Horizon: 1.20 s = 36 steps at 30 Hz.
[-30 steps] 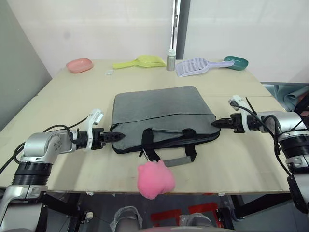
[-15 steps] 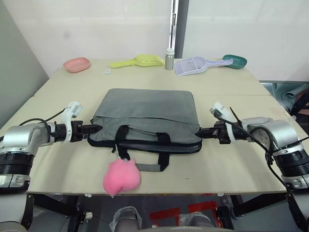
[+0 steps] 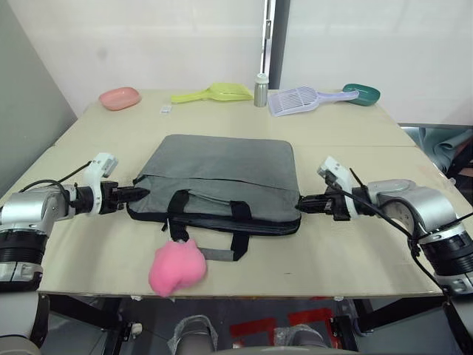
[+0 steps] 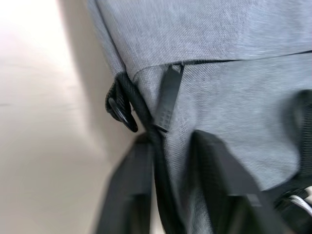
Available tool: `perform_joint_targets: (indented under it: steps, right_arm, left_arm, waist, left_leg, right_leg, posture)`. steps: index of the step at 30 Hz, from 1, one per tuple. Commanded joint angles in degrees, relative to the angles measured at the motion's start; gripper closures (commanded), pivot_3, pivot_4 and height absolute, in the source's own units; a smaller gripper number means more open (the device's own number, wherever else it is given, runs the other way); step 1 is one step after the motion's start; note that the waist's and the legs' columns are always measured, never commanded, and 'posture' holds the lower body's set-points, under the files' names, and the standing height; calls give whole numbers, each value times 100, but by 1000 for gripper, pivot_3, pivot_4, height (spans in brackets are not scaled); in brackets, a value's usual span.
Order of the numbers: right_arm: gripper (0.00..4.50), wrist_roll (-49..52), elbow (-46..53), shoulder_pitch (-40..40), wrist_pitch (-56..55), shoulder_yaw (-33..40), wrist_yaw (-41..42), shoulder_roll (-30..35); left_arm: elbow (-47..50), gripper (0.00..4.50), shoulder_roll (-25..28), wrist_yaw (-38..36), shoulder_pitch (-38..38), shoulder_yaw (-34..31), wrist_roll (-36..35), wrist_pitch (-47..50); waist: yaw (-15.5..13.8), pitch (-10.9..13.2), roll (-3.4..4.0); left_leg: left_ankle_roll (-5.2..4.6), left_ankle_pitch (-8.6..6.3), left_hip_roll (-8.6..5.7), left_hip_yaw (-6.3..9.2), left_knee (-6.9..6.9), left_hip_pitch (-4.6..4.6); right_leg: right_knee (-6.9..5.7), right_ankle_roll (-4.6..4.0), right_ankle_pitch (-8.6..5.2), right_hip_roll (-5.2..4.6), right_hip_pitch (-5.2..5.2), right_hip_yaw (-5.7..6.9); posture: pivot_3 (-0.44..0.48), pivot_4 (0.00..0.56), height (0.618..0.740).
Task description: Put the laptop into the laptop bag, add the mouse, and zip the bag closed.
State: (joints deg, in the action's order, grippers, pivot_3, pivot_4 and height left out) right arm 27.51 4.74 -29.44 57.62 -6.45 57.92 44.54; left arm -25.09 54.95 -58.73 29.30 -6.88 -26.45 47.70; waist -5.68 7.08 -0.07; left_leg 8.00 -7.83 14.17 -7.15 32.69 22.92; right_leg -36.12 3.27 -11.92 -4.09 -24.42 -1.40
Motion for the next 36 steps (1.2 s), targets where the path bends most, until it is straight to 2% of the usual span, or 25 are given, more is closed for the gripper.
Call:
perform_joint_targets:
  steps: [1,3,7,10,12,13,18,24,28,31,36]
  right_arm:
    - [2182,211,-37,-65,-41,334,258,230]
    - [1576,252,-161,-48,-101,514,413,459]
    - [106,547,-363,-338,-56,976,598,706]
    - [20,1192,-10,-722,369,1266,669,526]
    - [20,1474,421,-951,632,1087,439,156]
    - [639,1462,488,-1044,733,959,218,-53]
    - [2331,1018,481,-1087,520,229,-213,-573]
    - [4436,133,144,-1266,-140,-1007,-294,-1028]
    - [4476,-678,-408,-1487,-670,-1771,-362,-1187]
    - [4476,-1041,-782,-1650,-850,-2056,-308,-1303]
    - [4476,-1546,-769,-1642,-1150,-2678,247,-976]
  left_arm:
    - [84,1448,316,-173,104,-177,149,-324]
    - [246,822,549,-410,-39,-191,174,-479]
    - [553,721,796,-897,-61,-594,-112,-736]
    - [1508,721,813,-1654,-266,-1216,-1057,-350]
    - [2286,721,870,-2116,-666,-1389,-1485,-216]
    - [2568,721,891,-2272,-857,-1438,-1598,-217]
    - [3294,721,1017,-2645,-1532,-1566,-1763,-378]
    - [3557,721,1284,-2996,-2419,-1379,-1149,-1160]
    - [3440,721,1349,-3115,-2692,-1354,-955,-1473]
    - [3413,721,1329,-3104,-2718,-1329,-929,-1529]
    - [3438,721,1259,-2995,-2934,-1222,-810,-1567]
  waist:
    - [0,0,0]
    - [1,1,-1]
    - [-3,6,-3]
    - [9,9,0]
    - [46,8,1]
    - [52,8,2]
    - [19,13,6]
    - [16,19,6]
    - [47,20,6]
    - [56,19,5]
    - [54,16,1]
  left_leg:
    - [0,0,0,0,0,-1]
    - [-1,-1,0,-1,0,-1]
    - [-2,-1,-1,-1,-1,0]
    - [-2,-1,-1,-3,0,-1]
    - [-2,-1,0,-5,1,-3]
    - [-2,-1,2,-10,-6,-11]
    - [0,-1,5,-15,-20,-12]
    - [0,-1,3,-15,-25,-1]
    - [1,-1,4,-16,-27,-1]
    - [2,-1,4,-16,-26,-4]
    - [2,0,3,-17,-21,-10]
  right_leg:
    - [0,0,0,0,1,0]
    - [0,0,0,-1,1,-1]
    - [3,0,0,-2,1,0]
    - [-1,0,0,-2,-1,-2]
    - [-4,-2,-1,-2,-1,-3]
    - [-4,-5,-3,0,-1,-6]
    - [-4,-7,-5,3,-8,-6]
    - [5,-5,-6,0,-18,-4]
    - [5,-4,-5,2,-19,-5]
    - [-2,-4,-5,1,-19,-6]
    - [-7,-3,-5,2,-15,-10]
  posture:
    - [0,150,740]
    - [0,150,740]
    - [0,150,740]
    - [0,150,740]
    - [0,150,740]
    - [0,150,740]
    - [0,150,740]
    - [0,150,740]
    - [0,150,740]
    - [0,150,740]
    - [0,150,740]
